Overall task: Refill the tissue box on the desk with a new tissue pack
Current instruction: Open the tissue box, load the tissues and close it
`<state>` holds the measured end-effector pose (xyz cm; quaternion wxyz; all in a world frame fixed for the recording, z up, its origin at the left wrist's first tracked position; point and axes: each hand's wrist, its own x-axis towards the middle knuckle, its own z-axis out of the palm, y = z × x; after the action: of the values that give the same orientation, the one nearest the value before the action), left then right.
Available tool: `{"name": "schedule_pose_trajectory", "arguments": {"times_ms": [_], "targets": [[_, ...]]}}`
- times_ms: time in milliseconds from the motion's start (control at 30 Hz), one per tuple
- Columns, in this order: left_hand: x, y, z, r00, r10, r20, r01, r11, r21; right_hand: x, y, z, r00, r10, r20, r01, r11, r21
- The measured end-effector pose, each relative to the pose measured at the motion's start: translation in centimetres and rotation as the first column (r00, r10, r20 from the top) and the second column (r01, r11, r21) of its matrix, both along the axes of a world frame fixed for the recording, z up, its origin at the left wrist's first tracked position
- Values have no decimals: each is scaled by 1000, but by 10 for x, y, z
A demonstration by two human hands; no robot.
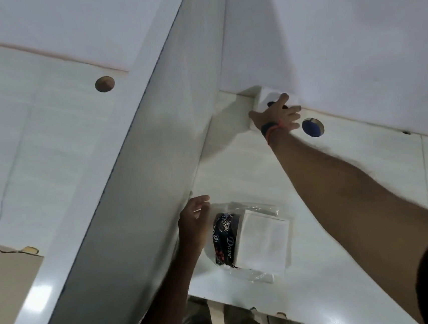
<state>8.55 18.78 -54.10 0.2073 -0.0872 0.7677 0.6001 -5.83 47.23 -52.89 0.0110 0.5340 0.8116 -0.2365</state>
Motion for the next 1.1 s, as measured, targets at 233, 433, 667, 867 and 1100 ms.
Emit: {"name": "schedule_pose_trajectory", "arguments": {"times_ms": [233,433,667,867,1100], "targets": [[-9,27,39,959,-35,280,-40,965,259,113,-59,50,894,-97,-438,-171,830,-532],[-6,26,70,924,-246,293,118,911,394,206,-99,89,867,-67,-494,-377,560,-738],[8,35,89,920,-280,276,147,896,418,237,-104,103,854,-78,-514,-389,559,-732],[13,33,91,943,-253,216,146,898,414,246,-101,113,838,-92,-538,-414,536,-736],[20,26,91,955,-210,209,111,908,404,253,-103,113,843,-184,-505,-384,451,-806]]}}
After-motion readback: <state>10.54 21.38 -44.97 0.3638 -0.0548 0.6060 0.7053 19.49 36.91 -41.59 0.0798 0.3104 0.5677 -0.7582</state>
